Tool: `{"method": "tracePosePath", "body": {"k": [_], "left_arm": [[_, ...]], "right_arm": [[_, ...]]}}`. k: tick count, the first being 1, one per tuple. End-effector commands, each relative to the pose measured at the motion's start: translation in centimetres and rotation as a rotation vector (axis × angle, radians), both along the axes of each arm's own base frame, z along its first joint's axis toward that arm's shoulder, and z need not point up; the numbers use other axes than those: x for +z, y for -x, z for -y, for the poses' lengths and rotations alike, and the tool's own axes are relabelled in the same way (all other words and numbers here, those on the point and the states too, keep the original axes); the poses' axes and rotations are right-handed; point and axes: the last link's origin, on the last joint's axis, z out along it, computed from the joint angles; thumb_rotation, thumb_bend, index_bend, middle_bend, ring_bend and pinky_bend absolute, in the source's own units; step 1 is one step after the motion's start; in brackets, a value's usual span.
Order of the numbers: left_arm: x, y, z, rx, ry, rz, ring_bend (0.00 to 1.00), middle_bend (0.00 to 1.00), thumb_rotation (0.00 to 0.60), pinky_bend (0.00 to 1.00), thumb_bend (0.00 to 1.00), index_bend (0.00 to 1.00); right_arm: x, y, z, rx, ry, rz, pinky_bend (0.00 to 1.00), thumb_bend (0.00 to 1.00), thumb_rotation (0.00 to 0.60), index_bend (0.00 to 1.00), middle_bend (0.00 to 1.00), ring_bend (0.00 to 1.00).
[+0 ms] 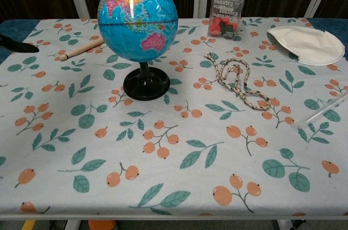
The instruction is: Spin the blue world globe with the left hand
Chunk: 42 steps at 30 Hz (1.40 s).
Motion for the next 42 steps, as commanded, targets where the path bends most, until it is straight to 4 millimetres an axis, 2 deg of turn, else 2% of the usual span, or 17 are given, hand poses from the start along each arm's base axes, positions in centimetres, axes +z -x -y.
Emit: {"method": "tracePosePath", "body": {"k": [1, 4, 11, 16, 33, 39, 42], "left_arm": [[0.0, -1.0, 0.3, -0.052, 0.000, 0.028, 0.04, 0.12, 0.600, 0.05, 0.13, 0.17], [-0.5, -2.5, 0.5, -0.106, 0.022, 0.039, 0.04, 0.12, 0.600, 0.05, 0.13, 0.17], [-3.0, -6.0, 0.2, -0.206, 0.089, 0.033, 0.04, 0.12, 0.600, 0.05, 0.13, 0.17], [-4.3, -6.9, -0.3, -0.215, 0.112, 0.028, 0.04, 0.12, 0.600, 0.04, 0.13, 0.17], [-4.4, -5.6, -0.5, -0.163, 0.126, 0.003, 0.04, 0.12, 0.600, 0.04, 0.13, 0.17], [-3.3, -4.1, -0.5, -0.113, 0.094, -0.011, 0.04, 0.12, 0.600, 0.04, 0.13, 0.17], [-2.4, -3.0, -0.5, -0.075, 0.073, -0.009, 0.08, 0.12, 0.600, 0.04, 0.13, 0.17]], "right_arm": [[0.0, 0.0, 0.0, -0.001, -0.001, 0.000, 0.00, 0.34, 0.600, 0.00, 0.00, 0.00], [-0.1, 0.1, 0.0, -0.004, -0.005, 0.000, 0.00, 0.34, 0.600, 0.00, 0.00, 0.00], [-0.1, 0.3, 0.0, -0.009, -0.004, 0.007, 0.00, 0.34, 0.600, 0.00, 0.00, 0.00], [0.0, 0.6, 0.0, -0.015, 0.000, 0.013, 0.00, 0.34, 0.600, 0.00, 0.00, 0.00], [-0.1, 0.6, 0.0, -0.015, -0.004, 0.011, 0.00, 0.34, 0.600, 0.00, 0.00, 0.00], [0.0, 0.5, 0.0, -0.012, 0.000, 0.009, 0.00, 0.34, 0.600, 0.00, 0.00, 0.00], [-0.1, 0.5, 0.0, -0.011, -0.003, 0.007, 0.00, 0.34, 0.600, 0.00, 0.00, 0.00]]}}
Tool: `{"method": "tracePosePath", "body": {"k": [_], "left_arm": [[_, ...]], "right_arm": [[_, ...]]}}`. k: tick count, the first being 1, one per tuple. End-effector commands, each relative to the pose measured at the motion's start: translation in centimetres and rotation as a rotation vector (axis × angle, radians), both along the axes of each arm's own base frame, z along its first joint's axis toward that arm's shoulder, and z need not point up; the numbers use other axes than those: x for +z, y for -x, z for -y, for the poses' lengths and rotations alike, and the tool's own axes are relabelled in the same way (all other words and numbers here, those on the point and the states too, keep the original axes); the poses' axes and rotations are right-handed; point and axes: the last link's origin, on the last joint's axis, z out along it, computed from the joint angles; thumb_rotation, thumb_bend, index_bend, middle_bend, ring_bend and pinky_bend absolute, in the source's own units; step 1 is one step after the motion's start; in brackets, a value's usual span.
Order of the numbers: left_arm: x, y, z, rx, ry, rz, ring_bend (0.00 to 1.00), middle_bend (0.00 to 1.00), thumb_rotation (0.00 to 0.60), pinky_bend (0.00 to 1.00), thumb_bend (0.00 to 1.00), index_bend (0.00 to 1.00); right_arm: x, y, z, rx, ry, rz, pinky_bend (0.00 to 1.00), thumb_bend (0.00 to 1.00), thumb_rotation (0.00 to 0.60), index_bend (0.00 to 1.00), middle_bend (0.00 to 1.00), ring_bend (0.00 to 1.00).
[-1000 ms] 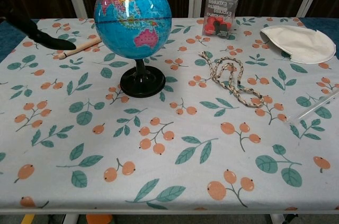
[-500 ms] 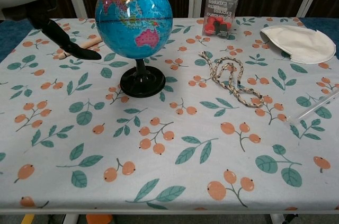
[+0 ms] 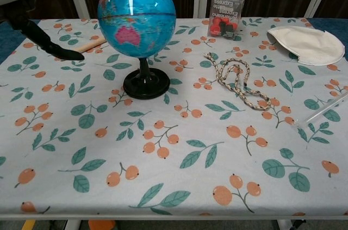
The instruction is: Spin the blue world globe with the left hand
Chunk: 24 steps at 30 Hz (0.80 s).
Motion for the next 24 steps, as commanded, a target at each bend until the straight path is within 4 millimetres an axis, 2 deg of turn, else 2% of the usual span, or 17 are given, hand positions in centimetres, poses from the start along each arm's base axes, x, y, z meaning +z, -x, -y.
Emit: {"method": "tracePosePath", "body": {"k": [1, 9, 12, 15, 22, 24], "left_arm": [[0.9, 1.1, 0.0, 0.039, -0.021, 0.004, 0.09, 0.12, 0.600, 0.05, 0.13, 0.17], [2.6, 2.7, 0.1, 0.071, -0.074, 0.017, 0.10, 0.12, 0.600, 0.05, 0.13, 0.17], [3.3, 3.8, 0.6, 0.098, -0.102, 0.018, 0.10, 0.12, 0.600, 0.05, 0.13, 0.17], [4.1, 6.0, 1.7, 0.161, -0.135, 0.015, 0.10, 0.12, 0.600, 0.05, 0.13, 0.18], [6.5, 13.1, 5.7, 0.362, -0.240, 0.003, 0.08, 0.12, 0.600, 0.05, 0.13, 0.18], [7.0, 14.6, 6.7, 0.401, -0.260, 0.008, 0.08, 0.12, 0.600, 0.05, 0.13, 0.17]], "right_arm": [[-0.1, 0.0, 0.0, 0.000, -0.002, -0.001, 0.00, 0.34, 0.600, 0.00, 0.00, 0.00], [-0.2, -0.2, 0.1, 0.001, -0.005, -0.004, 0.00, 0.33, 0.600, 0.00, 0.00, 0.00], [-0.2, -0.2, 0.0, 0.002, -0.005, -0.002, 0.00, 0.34, 0.600, 0.00, 0.00, 0.00], [-0.1, -0.3, 0.0, 0.002, -0.004, 0.000, 0.00, 0.34, 0.600, 0.00, 0.00, 0.00], [0.0, -0.9, 0.1, 0.021, 0.005, 0.001, 0.00, 0.34, 0.600, 0.00, 0.00, 0.00], [-0.1, -1.1, 0.1, 0.024, 0.002, 0.000, 0.00, 0.34, 0.600, 0.00, 0.00, 0.00]]}}
